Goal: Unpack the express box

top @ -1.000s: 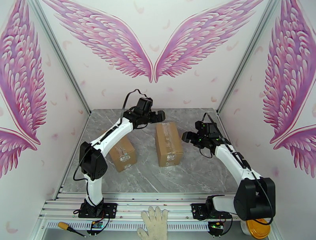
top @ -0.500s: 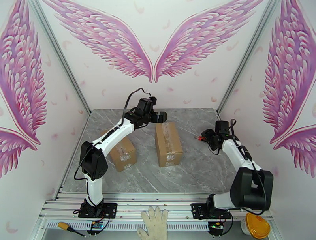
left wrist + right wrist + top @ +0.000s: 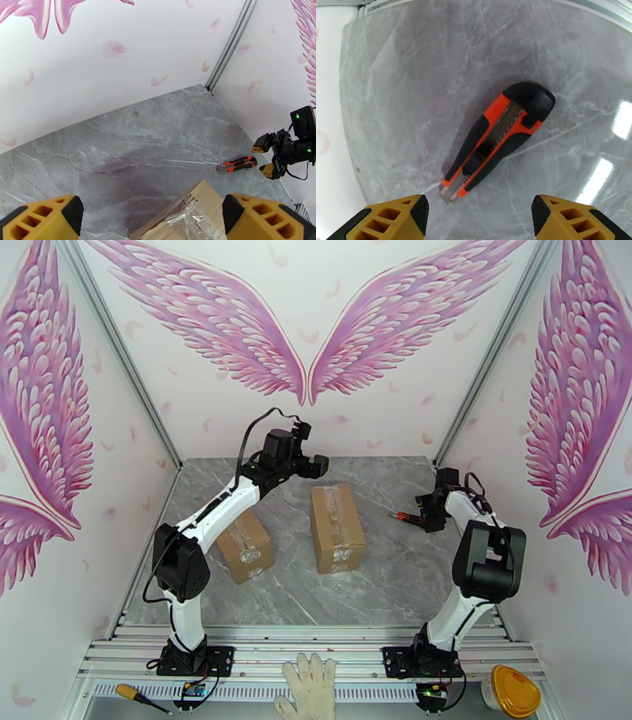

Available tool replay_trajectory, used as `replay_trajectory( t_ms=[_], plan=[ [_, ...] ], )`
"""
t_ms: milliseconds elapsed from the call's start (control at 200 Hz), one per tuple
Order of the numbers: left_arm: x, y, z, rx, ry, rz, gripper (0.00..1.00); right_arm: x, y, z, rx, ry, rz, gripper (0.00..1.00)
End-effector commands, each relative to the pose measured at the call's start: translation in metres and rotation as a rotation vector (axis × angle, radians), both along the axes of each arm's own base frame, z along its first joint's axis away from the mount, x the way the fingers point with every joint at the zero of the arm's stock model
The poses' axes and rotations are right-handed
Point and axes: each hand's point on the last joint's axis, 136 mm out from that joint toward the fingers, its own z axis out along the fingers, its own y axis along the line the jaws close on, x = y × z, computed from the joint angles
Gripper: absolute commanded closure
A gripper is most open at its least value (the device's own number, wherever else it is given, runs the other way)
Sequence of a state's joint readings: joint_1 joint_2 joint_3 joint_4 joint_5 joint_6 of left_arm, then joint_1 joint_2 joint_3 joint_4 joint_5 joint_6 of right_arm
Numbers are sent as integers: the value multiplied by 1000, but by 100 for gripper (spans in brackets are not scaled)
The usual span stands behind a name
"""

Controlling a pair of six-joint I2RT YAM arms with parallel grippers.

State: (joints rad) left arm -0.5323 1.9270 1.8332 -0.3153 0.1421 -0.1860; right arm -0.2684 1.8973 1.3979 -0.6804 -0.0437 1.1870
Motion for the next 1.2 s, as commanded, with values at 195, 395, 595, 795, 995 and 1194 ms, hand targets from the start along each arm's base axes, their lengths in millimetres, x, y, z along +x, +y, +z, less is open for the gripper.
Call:
replay_trajectory(
  t_ms=[195,395,595,795,995,1194],
  plan=[
    [-5,12,20,-3,-52,-17,1,2,-2,-34,78,87,-108,26],
    [-10,13,19,-1,-47,-17,1,19,-10,-36,48,67,-107,25],
    [-11,16,16,6,-40,-7,1,37,-6,-54,92,52,-94,24],
    [-11,15,14,-7,-31,5,1,40,3,-79,146,108,-91,27],
    [-9,16,14,-6,-38,15,1,37,2,-82,131,155,-30,41],
    [-9,13,14,-9,-38,7,1,32,4,-76,112,171,23,55]
  ],
)
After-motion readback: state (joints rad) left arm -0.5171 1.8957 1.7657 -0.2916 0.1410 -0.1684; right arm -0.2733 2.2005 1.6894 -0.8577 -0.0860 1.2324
